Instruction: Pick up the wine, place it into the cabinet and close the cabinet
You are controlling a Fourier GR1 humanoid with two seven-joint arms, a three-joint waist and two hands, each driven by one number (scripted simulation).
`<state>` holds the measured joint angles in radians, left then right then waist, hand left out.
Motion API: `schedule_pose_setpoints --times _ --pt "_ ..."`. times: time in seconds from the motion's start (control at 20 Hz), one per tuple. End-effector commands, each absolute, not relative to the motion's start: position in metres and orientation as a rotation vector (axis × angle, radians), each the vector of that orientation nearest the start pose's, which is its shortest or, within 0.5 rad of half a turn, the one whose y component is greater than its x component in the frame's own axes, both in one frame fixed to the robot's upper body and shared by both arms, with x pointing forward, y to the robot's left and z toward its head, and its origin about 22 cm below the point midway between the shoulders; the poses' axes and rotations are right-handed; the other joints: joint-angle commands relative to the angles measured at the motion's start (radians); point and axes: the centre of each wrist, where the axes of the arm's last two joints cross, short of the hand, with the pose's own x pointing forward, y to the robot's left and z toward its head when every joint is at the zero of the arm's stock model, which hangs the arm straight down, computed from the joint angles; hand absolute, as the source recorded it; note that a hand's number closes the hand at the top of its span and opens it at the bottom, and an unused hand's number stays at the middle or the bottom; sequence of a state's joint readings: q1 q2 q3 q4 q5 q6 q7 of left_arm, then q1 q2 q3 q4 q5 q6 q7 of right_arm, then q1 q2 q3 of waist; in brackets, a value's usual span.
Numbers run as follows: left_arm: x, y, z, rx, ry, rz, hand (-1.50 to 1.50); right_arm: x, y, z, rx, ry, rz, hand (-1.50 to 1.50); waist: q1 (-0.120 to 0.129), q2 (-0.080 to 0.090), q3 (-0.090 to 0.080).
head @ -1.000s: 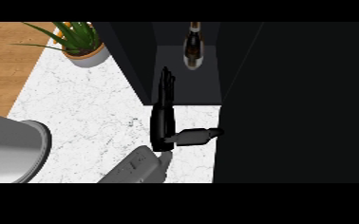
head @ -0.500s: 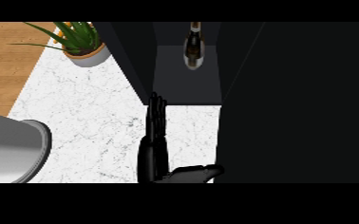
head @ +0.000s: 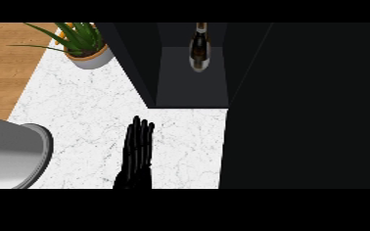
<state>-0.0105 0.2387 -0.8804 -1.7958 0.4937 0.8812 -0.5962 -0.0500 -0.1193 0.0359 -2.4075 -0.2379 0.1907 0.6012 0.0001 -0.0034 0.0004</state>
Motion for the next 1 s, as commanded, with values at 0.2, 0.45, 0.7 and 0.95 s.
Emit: schedule_pose_setpoints --times 0.2,0.45,0.7,0.95 --pt "0.119 0.139 0.036 -0.256 -1.915 0.163 -1.50 0.142 -0.233 0.201 0.386 -1.814 0.496 1.50 0.000 0.000 0.000" --pt "0.117 0.159 0.041 -0.222 -1.925 0.161 -1.50 0.129 -0.216 0.199 0.445 -1.786 0.505 1.50 -0.001 -0.001 -0.001" --pt "0.119 0.197 0.061 -0.199 -1.944 0.169 -1.50 0.137 -0.208 0.180 0.579 -1.632 0.467 1.50 0.006 -0.001 -0.001" --pt "0.120 0.222 0.065 -0.169 -1.966 0.207 -1.50 0.126 -0.195 0.184 0.659 -1.597 0.535 1.50 0.006 -0.001 -0.001"
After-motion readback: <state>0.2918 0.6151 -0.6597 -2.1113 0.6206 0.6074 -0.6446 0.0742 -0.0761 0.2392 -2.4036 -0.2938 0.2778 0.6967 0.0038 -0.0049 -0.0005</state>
